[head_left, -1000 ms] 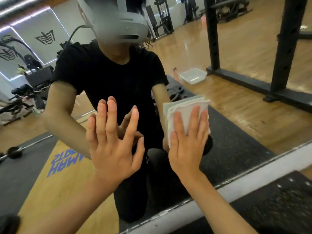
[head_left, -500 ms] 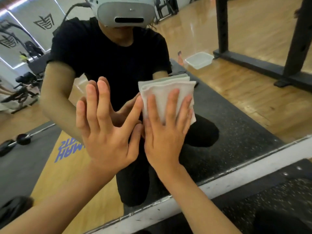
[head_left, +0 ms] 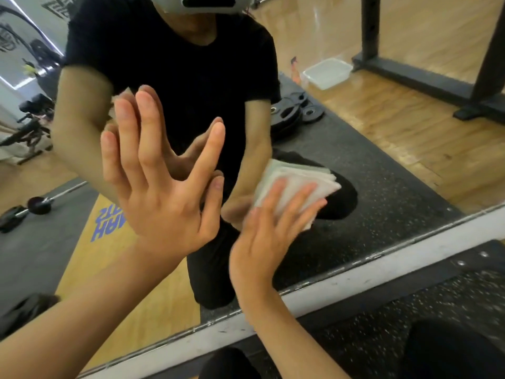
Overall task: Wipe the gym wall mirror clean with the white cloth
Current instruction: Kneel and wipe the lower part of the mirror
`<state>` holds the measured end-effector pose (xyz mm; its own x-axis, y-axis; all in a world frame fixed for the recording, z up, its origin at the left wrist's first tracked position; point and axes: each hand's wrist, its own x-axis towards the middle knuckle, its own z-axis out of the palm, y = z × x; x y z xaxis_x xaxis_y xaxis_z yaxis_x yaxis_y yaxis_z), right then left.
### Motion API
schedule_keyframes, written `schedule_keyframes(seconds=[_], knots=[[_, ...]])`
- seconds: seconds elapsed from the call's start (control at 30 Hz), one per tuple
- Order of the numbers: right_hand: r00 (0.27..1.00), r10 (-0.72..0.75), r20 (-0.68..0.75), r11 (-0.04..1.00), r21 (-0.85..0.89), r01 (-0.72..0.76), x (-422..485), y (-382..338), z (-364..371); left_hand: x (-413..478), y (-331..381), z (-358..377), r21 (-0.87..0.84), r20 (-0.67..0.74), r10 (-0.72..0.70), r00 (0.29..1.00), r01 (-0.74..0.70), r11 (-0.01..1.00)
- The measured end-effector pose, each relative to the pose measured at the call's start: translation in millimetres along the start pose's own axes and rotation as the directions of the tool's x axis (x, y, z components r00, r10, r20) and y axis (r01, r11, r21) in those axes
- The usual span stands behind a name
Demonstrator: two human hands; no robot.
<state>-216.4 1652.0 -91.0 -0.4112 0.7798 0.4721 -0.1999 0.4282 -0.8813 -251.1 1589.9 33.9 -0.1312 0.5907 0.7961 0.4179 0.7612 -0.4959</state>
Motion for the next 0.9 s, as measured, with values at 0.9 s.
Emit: schedule_keyframes(seconds=[0.9], knots=[[0.905,0.425,0.019,0.902,0.078,-0.425,-33.5,151.4,-35.4,-0.7,-1.4,3.5,-0.015,-0.021,-0.013,1.0,0.013,1.0]])
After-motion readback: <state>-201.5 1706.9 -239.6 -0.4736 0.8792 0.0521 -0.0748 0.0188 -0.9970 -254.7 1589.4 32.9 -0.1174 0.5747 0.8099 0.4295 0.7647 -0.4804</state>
